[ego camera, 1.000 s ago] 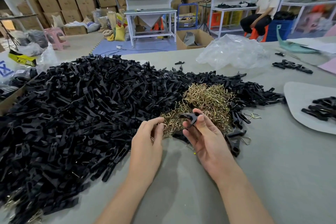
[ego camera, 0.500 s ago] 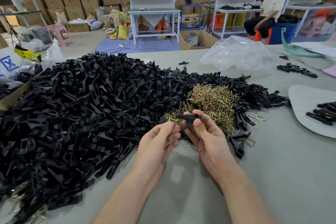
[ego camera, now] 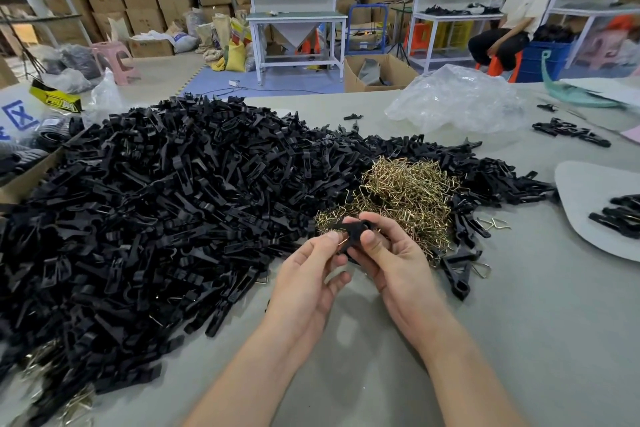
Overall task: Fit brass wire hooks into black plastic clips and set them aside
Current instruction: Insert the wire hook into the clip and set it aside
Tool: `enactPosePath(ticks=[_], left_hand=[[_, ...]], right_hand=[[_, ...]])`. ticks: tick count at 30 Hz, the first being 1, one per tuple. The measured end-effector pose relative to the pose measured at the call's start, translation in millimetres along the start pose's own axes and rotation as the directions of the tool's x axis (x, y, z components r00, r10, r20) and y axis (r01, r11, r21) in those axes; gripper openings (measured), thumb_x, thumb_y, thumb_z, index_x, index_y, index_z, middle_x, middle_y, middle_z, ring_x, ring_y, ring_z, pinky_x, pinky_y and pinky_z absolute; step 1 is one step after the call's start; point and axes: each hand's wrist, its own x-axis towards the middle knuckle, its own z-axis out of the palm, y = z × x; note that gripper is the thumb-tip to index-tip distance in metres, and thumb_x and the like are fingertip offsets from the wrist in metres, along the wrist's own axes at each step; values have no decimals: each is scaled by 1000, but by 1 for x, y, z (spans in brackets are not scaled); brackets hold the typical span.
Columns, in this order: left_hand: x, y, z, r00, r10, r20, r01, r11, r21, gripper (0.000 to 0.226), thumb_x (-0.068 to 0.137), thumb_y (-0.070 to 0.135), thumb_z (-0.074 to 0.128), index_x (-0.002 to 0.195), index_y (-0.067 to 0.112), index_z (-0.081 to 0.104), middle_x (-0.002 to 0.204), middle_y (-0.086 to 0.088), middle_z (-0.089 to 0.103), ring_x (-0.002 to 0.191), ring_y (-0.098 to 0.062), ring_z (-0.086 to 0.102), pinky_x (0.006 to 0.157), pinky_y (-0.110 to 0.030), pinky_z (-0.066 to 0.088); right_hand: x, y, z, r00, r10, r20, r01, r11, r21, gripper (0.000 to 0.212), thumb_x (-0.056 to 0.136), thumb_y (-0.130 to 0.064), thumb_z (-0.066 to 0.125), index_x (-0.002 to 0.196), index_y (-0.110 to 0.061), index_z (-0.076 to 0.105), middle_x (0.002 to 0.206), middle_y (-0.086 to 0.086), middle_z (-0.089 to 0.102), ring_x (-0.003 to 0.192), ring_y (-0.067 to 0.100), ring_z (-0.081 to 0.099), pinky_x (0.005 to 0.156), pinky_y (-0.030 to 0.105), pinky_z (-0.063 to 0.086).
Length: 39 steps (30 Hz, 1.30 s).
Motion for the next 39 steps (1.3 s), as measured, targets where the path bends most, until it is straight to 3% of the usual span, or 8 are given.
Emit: enactPosePath(ticks=[3, 6, 10, 15, 22, 26, 35, 39], left_hand=[[1, -3, -3, 989, 143, -42, -133, 974, 186, 13, 96, 20, 62, 89, 11, 70, 75, -1, 67, 65, -8, 59, 61, -22, 51], [2, -12, -11, 927, 375, -10, -297, 749, 593, 20, 102, 27, 53, 90, 19, 67, 73, 0, 68, 65, -7, 59, 62, -27, 51], [0, -11, -11, 967, 254, 19, -226, 821, 525, 26, 99, 38, 56, 98, 13, 62, 71, 3, 68, 66, -11, 63, 61, -28, 52], [4, -3, -16, 978, 174, 115, -201, 647, 736, 47, 73, 62, 66, 93, 23, 50, 63, 12, 64, 64, -7, 65, 61, -29, 49], [7, 8, -19, 988, 97, 124, -156, 680, 716, 22, 84, 37, 71, 71, 24, 59, 55, 13, 61, 57, -1, 59, 54, -11, 39], [10, 13, -22, 969, -15, 246, -149, 758, 635, 27, 77, 37, 68, 82, 12, 75, 92, -16, 75, 97, -32, 71, 99, -48, 52], [12, 16, -22, 956, -77, 282, -115, 789, 603, 29, 78, 46, 71, 88, 20, 81, 98, -11, 77, 94, -17, 71, 84, -32, 54], [11, 16, -23, 952, -90, 293, -102, 807, 581, 28, 82, 41, 68, 92, 18, 80, 103, -8, 76, 105, -23, 70, 99, -44, 54]], right_hand=[[-2, 1, 1, 999, -46, 12, 47, 993, -105, 20, 83, -9, 67, 97, -20, 76, 110, 11, 76, 96, 22, 75, 80, 22, 58], [-4, 3, 2, 991, -124, 52, 135, 917, -375, 26, 89, 2, 67, 102, -19, 74, 108, 4, 77, 104, 20, 72, 86, 23, 56], [-10, 9, 3, 984, -162, 77, 177, 803, -569, 35, 88, 2, 70, 101, -29, 76, 100, -7, 78, 96, 9, 73, 81, 13, 52], [-13, 14, -2, 973, -204, 110, 219, 656, -722, 41, 92, -1, 68, 108, -39, 72, 93, -17, 77, 83, 6, 74, 73, 14, 55], [-14, 18, 0, 939, -259, 227, 334, 520, -786, 34, 89, 2, 70, 106, -28, 72, 115, -30, 69, 103, -7, 67, 85, 10, 52], [-14, 18, 1, 931, -263, 253, 353, 469, -810, 41, 90, -3, 71, 108, -40, 65, 114, -21, 72, 110, 1, 67, 94, 30, 56], [-17, 15, 1, 925, -272, 267, 369, 466, -804, 35, 92, 3, 67, 106, -29, 71, 113, -21, 73, 101, 0, 70, 86, 27, 59], [-18, 14, 3, 928, -259, 267, 362, 470, -805, 40, 92, 2, 68, 105, -35, 71, 108, -24, 73, 92, -1, 72, 79, 16, 56]])
